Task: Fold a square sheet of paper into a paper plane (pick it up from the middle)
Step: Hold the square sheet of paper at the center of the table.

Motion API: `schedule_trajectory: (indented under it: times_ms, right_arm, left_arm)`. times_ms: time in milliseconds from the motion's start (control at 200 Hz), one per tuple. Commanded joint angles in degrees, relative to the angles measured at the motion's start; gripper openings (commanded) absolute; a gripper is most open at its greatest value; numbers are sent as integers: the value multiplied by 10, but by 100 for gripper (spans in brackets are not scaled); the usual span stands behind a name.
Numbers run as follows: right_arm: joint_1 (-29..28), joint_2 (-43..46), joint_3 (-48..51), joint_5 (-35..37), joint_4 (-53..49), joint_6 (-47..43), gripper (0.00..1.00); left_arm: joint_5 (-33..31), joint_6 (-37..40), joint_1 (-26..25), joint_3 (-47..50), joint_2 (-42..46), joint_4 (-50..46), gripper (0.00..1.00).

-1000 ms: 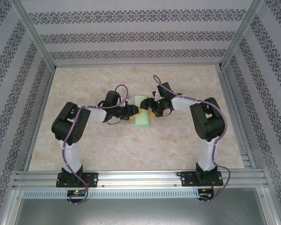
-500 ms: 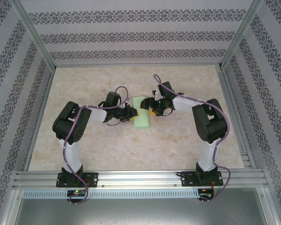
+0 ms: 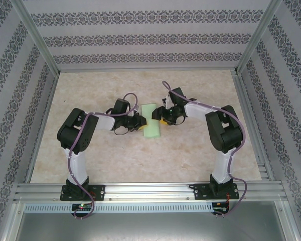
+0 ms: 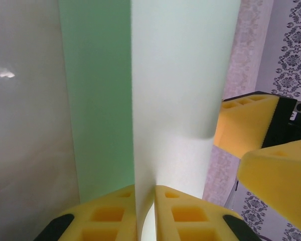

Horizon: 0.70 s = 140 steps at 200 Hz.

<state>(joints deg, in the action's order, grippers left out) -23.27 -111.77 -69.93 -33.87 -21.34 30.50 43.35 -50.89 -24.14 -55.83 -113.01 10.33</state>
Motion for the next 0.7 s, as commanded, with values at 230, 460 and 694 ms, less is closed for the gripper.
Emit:
schedule_trajectory:
  times_ms: [230,460,694]
  right_arm:
    - [-11,-43,-51,30,-42,-38,51]
    - [-16,-62,-56,88,-79,-50,45]
    - [-24,-82,-62,135,-106,-64,44]
  left_arm:
    - [-7,25,-7,-25,-14,-36,16]
    - [-60,54,-7,-41,18,-125,32]
    - [-203,105,-6,-54,101,-262,50]
